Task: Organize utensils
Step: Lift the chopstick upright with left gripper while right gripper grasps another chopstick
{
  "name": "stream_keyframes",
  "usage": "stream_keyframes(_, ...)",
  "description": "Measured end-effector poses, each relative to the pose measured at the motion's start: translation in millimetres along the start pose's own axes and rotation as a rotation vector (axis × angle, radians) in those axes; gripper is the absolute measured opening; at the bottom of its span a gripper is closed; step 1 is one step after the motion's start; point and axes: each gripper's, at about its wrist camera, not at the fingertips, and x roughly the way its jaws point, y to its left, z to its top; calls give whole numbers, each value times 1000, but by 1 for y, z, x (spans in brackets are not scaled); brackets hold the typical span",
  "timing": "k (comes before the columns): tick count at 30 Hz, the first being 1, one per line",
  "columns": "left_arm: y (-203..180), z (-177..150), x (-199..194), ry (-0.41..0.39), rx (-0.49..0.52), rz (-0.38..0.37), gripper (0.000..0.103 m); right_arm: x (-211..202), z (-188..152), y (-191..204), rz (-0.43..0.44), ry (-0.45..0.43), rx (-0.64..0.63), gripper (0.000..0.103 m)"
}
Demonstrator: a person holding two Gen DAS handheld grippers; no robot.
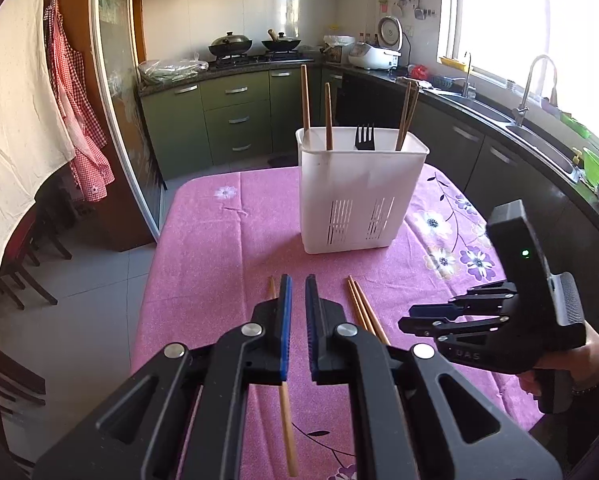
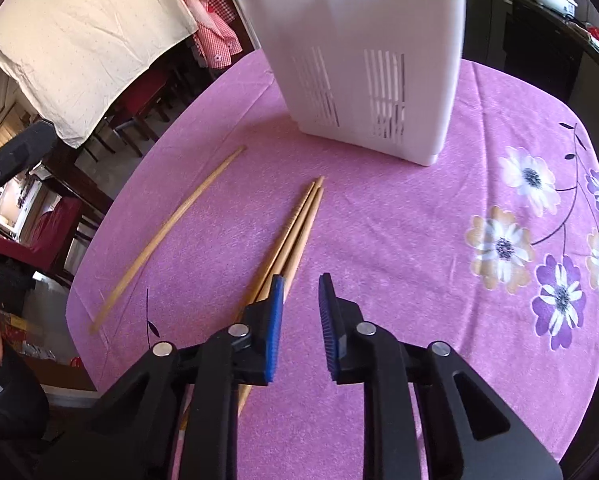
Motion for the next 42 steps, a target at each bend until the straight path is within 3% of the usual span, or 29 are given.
stream_keyframes(6, 6, -3, 7, 29, -13, -18, 7, 21, 10, 7, -5, 62, 5, 15)
stream_keyframes(14, 21, -10, 26, 95, -26, -12, 7, 39, 13, 33, -85, 108, -46, 15)
stream_keyframes(19, 29, -19, 49, 168, -33, -16, 7, 48, 20, 46, -211, 124, -103, 15)
stream_keyframes(24, 36, -26, 67, 224, -25, -5, 7, 52, 19, 48, -206, 141, -94, 16)
stream_keyframes(27, 37, -26, 86, 287, -26, -38, 7, 55, 24, 51, -212, 132, -109, 15)
stream_keyframes(32, 42, -21, 113, 368, -30, -41, 8, 56, 23, 42, -192, 129, -91, 8)
stream_keyframes(34, 43, -18, 119, 380, -21, -28, 12, 47, 17, 29, -193, 115, -63, 7)
stream_keyframes(36, 43, -15, 125, 395, -18, -29, 25, 38, 12, 19, -190, 95, -35, 7)
stream_keyframes(42, 36, -13, 148, 452, 16, -10, 32, 24, -3, 2, -175, 76, 8, 7)
